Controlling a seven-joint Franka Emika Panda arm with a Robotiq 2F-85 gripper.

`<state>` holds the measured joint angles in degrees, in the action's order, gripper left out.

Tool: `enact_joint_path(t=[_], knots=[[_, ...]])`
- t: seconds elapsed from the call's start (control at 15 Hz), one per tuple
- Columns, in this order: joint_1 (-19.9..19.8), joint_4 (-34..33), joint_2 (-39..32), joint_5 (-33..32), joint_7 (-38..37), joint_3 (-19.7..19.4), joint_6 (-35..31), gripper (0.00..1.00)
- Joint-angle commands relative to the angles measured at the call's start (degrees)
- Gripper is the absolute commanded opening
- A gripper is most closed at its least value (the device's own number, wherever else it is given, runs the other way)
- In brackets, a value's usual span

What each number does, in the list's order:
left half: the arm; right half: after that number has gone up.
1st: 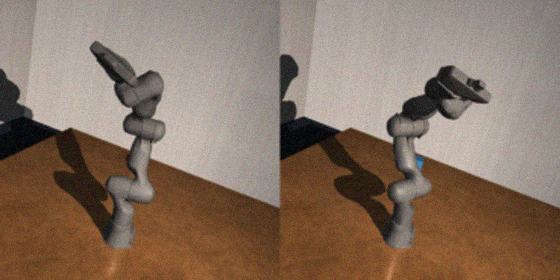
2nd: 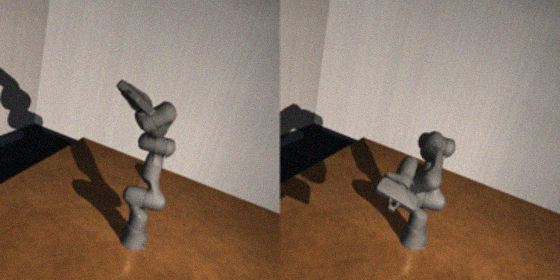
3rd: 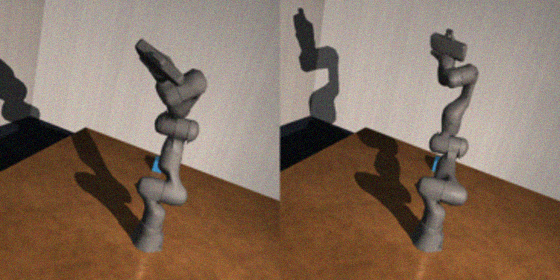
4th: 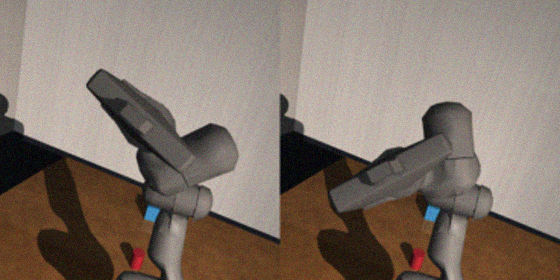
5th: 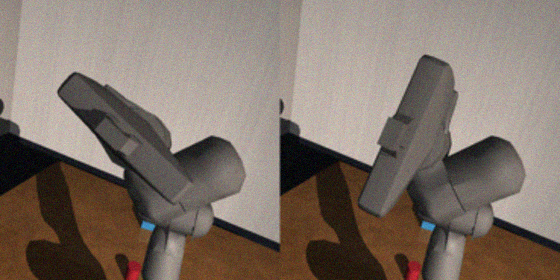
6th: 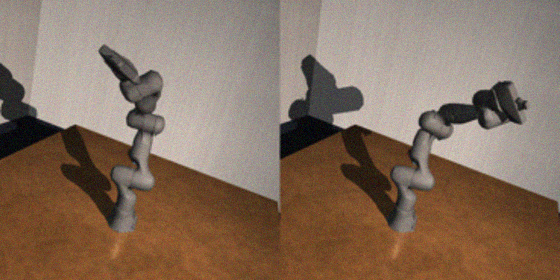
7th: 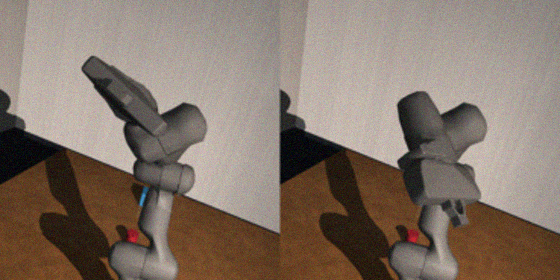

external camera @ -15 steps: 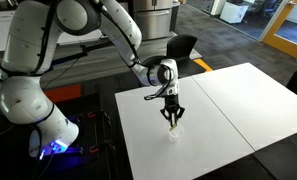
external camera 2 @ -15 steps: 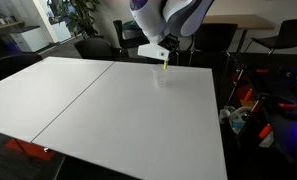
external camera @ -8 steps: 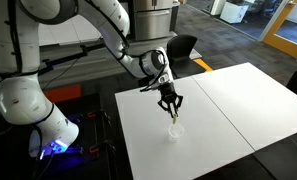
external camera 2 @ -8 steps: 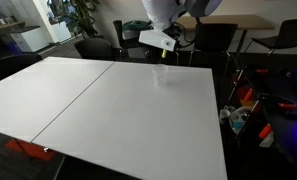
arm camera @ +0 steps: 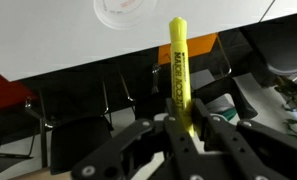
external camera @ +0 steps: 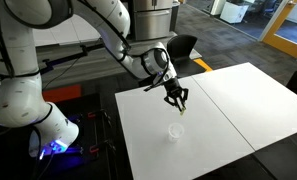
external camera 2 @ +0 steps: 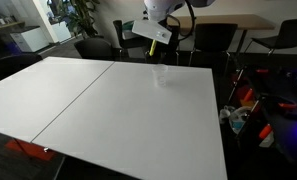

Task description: Remove the marker from the cup and place it on the table

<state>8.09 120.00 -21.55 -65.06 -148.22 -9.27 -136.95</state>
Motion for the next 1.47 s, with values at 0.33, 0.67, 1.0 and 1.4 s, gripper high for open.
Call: enact_joint_path(t=[0.33, 0.67, 1.0, 1.4], knots=[[-7.6, -6.1, -4.8, 1.5, 12.3, 4.4, -17.0, 0.05], [-12.4, -10.2, -9.7, 11.5, 27.6, 8.5, -24.5, 0.05], [-21.6, -16.7, -15.8, 28.2, 50.7, 19.3, -22.9, 0.05], [-21.6, -25.9, -22.1, 48.8, 73.1, 21.1, -16.8, 0.05]])
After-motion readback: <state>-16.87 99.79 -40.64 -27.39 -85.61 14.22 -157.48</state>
